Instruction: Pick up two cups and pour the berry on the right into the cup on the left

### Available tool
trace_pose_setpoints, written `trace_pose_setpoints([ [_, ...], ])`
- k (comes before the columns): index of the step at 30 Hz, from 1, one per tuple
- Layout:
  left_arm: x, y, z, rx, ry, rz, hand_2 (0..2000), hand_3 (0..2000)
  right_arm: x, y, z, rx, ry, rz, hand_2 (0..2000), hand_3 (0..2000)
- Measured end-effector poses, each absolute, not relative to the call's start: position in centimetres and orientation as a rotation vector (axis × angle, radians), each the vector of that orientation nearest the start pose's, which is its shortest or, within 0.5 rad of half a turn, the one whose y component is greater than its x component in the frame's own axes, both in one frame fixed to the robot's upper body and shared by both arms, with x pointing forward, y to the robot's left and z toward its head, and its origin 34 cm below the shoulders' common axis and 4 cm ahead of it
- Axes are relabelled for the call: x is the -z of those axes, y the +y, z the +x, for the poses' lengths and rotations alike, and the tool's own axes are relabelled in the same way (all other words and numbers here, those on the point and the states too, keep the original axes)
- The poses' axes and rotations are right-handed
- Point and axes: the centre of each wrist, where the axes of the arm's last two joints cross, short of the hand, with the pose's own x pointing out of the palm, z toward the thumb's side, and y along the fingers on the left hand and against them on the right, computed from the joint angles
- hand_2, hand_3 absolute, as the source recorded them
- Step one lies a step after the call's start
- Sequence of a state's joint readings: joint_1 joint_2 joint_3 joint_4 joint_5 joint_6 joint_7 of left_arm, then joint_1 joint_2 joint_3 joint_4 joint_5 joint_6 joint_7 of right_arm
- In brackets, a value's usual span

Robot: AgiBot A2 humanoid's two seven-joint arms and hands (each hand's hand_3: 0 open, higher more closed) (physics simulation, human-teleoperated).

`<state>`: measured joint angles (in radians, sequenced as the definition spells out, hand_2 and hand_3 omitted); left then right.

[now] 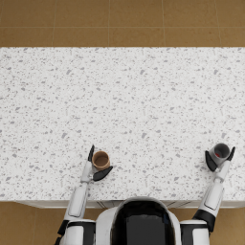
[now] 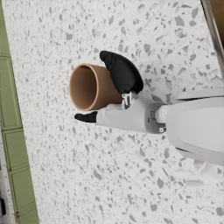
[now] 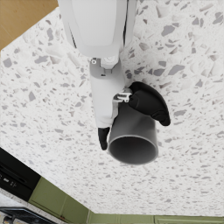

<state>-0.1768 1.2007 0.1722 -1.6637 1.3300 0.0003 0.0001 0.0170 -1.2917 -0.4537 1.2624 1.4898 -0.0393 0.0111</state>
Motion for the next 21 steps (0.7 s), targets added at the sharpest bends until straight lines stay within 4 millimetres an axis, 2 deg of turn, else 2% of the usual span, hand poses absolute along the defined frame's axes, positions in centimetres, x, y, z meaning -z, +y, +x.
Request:
trace_pose_setpoints([
  [4, -7.6, 21.8, 17.4, 1.768, 0.187, -0.033, 0, 0, -6.3, -37.8, 20.5, -1.039, 0.228, 0.040, 0, 0],
  [5, -7.6, 21.8, 17.4, 1.766, 0.184, -0.034, 1361, 327, -6.3, -37.8, 20.6, -1.042, 0.229, 0.039, 0, 0],
  [6, -7.6, 21.8, 17.5, 1.768, 0.182, -0.035, 2000, 653, -6.3, -37.7, 20.6, -1.037, 0.230, 0.037, 1361, 327],
  [7, -7.7, 21.8, 17.5, 1.781, 0.179, -0.036, 2000, 980, -6.4, -37.8, 20.4, -1.062, 0.230, 0.037, 2000, 653],
  [8, -7.8, 21.7, 17.5, 1.792, 0.173, -0.035, 2000, 1280, -6.5, -37.8, 20.3, -1.080, 0.231, 0.038, 2000, 980],
  [9, -8.0, 21.6, 17.5, 1.794, 0.163, -0.029, 2000, 1280, -6.4, -37.9, 20.3, -1.088, 0.236, 0.039, 2000, 1280],
  [12, -9.2, 20.8, 17.9, 1.813, 0.107, -0.001, 2000, 1280, -6.9, -36.6, 20.1, -1.151, 0.241, 0.017, 2000, 1280],
  [16, -11.5, 19.0, 19.0, 1.857, -0.012, 0.049, 2000, 1280, -11.1, -32.9, 20.6, -1.303, 0.137, -0.143, 2000, 1280],
  [21, -12.8, 16.6, 20.1, 1.907, -0.057, 0.119, 2000, 1280, -15.7, -28.5, 21.2, -1.455, 0.066, -0.358, 2000, 1280],
])
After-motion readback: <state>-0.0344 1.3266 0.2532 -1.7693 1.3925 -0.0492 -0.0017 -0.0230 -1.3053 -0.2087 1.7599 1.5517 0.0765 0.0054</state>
